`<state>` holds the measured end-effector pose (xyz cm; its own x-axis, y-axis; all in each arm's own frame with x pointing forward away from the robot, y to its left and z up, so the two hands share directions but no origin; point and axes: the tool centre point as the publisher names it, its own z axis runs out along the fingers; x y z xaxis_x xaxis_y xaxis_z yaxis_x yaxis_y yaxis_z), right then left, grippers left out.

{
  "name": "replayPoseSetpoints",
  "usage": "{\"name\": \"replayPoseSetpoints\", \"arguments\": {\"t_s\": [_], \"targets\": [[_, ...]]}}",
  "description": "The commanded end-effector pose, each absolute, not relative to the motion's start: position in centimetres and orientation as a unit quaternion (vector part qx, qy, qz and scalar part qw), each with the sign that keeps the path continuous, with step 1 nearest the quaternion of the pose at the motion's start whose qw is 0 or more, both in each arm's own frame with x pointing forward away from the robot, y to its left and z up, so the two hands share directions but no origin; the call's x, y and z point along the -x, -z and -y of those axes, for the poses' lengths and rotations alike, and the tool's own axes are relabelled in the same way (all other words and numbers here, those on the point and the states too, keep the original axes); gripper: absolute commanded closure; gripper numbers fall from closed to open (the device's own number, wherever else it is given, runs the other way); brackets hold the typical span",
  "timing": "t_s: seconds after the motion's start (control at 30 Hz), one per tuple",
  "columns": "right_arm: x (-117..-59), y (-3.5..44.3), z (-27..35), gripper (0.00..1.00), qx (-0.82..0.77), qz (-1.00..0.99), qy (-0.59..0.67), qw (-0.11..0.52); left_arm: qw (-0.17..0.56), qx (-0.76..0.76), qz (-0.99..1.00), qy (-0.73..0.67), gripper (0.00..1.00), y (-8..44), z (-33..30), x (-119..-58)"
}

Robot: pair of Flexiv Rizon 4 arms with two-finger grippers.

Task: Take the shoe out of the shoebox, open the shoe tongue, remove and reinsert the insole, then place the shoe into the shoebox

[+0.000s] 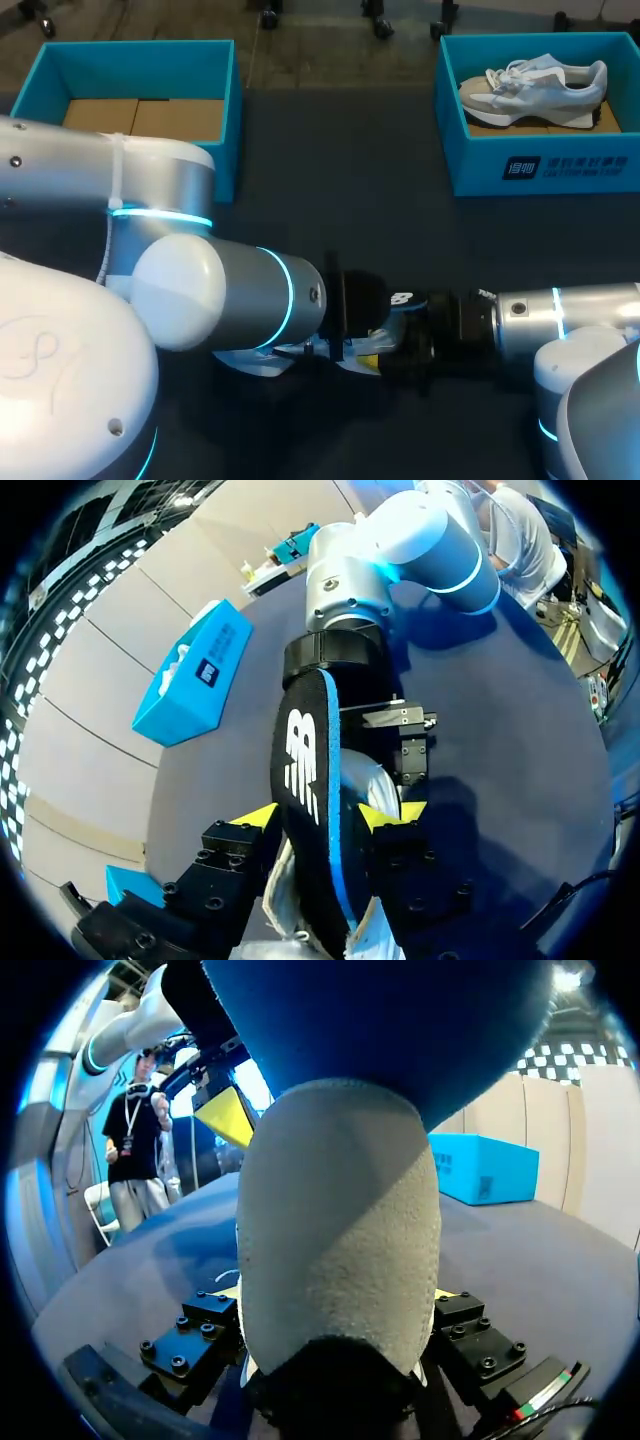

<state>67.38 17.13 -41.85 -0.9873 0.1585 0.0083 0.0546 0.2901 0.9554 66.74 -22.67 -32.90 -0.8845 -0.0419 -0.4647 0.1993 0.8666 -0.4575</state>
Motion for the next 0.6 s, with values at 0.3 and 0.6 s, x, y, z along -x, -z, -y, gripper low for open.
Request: {"name": "replayPoseSetpoints", "arguments": {"t_s": [0.3, 0.6], "targets": [[-67.4, 41.8, -17.3, 1.0, -0.067, -0.803, -0.59, 0.044, 0.23, -0.039, -0.942, 0.242, 0.79, 34.0, 23.2, -68.3], [-67.4, 41.8, -17.3, 1.0, -0.067, -0.803, -0.59, 0.044, 0.22, -0.03, -0.944, 0.245, 1.0, 33.7, 23.3, -68.6]]}}
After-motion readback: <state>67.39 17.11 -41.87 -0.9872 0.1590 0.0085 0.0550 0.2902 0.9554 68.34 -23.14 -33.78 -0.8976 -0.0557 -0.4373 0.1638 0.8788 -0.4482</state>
